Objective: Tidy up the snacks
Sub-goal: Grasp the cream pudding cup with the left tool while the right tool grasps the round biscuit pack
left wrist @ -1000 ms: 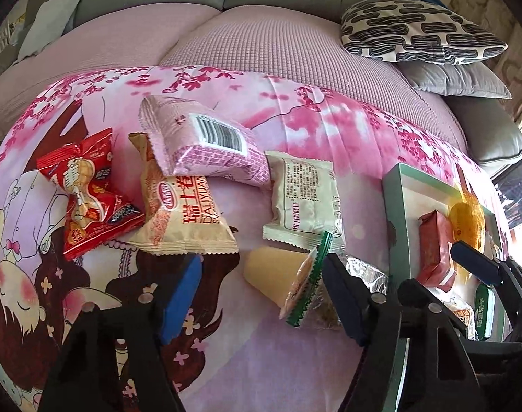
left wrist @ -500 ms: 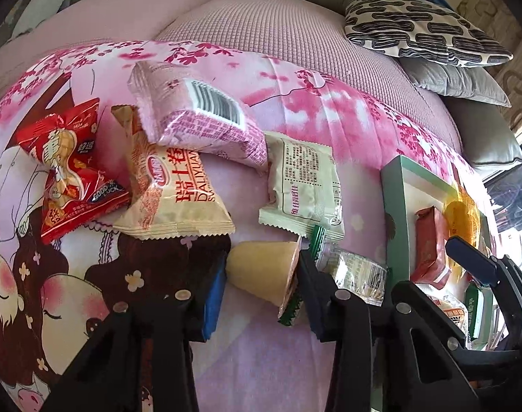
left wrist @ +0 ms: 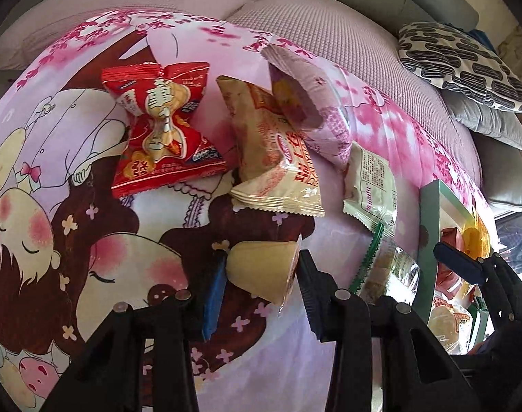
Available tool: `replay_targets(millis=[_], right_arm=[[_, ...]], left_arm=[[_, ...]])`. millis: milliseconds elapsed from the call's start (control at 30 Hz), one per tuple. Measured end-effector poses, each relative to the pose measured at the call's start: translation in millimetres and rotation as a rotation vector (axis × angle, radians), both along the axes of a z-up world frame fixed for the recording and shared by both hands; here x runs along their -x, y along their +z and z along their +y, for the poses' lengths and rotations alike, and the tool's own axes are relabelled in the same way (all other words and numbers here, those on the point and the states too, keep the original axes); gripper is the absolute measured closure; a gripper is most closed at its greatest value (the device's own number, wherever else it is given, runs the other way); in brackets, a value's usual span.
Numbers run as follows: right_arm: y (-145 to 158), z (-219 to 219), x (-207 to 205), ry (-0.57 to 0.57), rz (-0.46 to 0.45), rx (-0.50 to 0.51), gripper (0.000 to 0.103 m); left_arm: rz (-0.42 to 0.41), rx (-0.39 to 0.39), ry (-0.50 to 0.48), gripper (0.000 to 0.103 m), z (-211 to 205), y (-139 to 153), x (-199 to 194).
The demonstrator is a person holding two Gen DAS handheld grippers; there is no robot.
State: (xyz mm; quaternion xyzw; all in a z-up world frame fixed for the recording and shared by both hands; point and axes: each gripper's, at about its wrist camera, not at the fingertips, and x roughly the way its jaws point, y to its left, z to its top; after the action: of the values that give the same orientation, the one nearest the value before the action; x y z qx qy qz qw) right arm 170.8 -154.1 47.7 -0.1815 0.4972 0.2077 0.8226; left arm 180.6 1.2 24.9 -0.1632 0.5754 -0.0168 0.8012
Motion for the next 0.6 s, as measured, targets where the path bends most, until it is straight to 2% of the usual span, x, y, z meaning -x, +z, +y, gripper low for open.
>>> replay_targets(millis=[300, 467, 567, 600], right_arm=[[-11, 0, -17, 0.011, 0.118, -0.052, 0.023], [-11, 3, 1, 0.029, 0.137, -0.066, 0.023], [-13, 8, 7, 0.033, 0.124, -0.034, 0.023], [-14, 9, 8, 0.03, 0.119, -0.023, 0.027]], left_arm=[[0.004, 0.008, 0.011, 0.06, 7, -1, 0], [0.006, 0.01, 0.011, 0.06, 7, -3, -3], [0.006, 0.01, 0.011, 0.06, 8, -3, -4], [0.006, 0.01, 0.012, 0.06, 8, -3, -4]])
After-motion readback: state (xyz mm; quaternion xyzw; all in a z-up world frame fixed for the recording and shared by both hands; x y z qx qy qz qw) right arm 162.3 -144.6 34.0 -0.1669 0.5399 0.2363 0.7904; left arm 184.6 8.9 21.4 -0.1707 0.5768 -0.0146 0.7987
